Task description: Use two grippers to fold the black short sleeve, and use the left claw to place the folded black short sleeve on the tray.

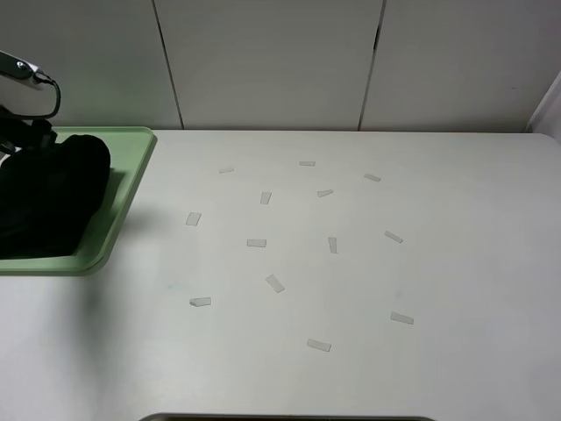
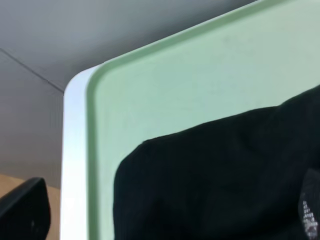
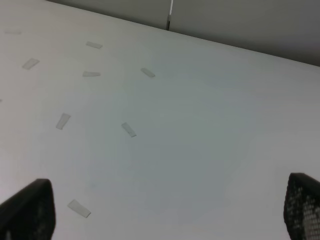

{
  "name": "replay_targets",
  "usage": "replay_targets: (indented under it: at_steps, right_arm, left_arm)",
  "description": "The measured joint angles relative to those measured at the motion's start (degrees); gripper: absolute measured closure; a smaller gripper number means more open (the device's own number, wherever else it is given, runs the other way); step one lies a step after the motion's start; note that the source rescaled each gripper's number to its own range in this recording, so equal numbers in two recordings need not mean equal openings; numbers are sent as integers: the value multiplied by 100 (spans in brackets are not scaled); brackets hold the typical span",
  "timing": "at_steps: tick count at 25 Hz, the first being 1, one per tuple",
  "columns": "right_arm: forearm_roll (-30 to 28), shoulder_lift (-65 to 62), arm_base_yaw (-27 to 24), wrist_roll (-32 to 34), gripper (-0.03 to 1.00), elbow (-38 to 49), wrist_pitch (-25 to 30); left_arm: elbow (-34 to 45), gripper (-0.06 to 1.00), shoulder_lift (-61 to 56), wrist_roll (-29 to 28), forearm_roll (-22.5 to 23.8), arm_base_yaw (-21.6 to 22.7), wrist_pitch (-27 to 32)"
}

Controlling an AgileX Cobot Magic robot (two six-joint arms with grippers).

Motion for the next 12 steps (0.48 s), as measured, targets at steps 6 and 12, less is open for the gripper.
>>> replay_targets:
  at_steps: [6, 12]
  right_arm:
    - [0, 0, 0, 0, -3, 0, 0]
    - [0, 0, 0, 0, -3, 0, 0]
  left_arm:
    - [96, -6, 362, -171, -11, -8, -602]
    - [96, -6, 1057, -213, -11, -10, -1139]
